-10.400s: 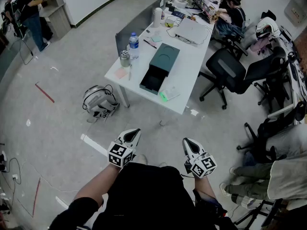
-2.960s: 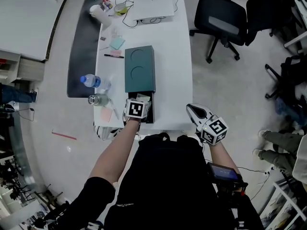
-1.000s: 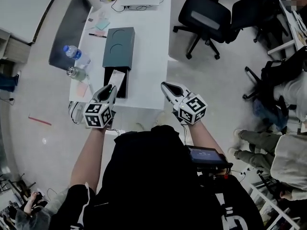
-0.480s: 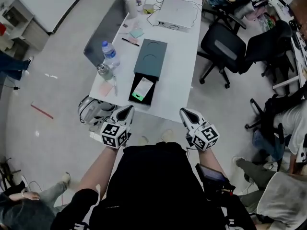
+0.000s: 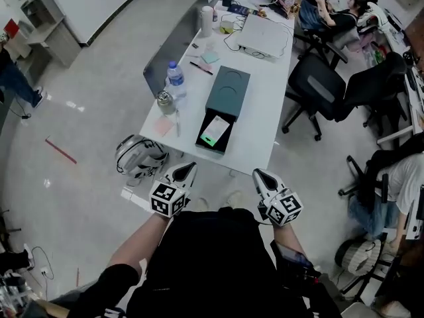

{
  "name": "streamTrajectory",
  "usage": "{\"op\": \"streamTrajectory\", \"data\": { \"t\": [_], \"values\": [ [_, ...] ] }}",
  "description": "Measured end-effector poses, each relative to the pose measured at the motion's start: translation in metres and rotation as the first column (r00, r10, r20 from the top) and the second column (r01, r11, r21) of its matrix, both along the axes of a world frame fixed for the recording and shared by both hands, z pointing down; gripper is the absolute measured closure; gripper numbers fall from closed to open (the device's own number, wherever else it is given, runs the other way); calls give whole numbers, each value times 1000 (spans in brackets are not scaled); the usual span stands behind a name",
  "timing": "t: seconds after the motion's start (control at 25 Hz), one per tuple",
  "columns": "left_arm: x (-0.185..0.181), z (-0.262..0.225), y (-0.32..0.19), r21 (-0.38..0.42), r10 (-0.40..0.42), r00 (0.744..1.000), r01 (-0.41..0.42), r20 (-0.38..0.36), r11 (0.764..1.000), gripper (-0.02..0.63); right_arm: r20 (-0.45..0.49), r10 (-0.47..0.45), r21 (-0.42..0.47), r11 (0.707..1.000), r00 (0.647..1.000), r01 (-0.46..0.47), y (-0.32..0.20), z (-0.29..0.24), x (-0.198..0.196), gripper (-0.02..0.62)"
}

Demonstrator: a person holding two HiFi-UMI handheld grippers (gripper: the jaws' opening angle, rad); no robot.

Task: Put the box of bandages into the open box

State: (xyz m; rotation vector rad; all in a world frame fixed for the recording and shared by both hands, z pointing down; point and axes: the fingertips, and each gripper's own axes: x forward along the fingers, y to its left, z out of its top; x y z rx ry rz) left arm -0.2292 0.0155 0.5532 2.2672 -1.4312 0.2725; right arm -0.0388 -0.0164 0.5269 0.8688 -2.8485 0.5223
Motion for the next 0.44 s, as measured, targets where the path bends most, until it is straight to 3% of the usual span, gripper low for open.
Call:
{"op": "streamTrajectory", "data": {
  "t": [0.44],
  "values": [
    [-4, -5, 20, 18, 50, 999, -50, -14, 999, 597, -5, 43, 19, 999, 999, -43, 30, -6, -9, 569]
  ]
}}
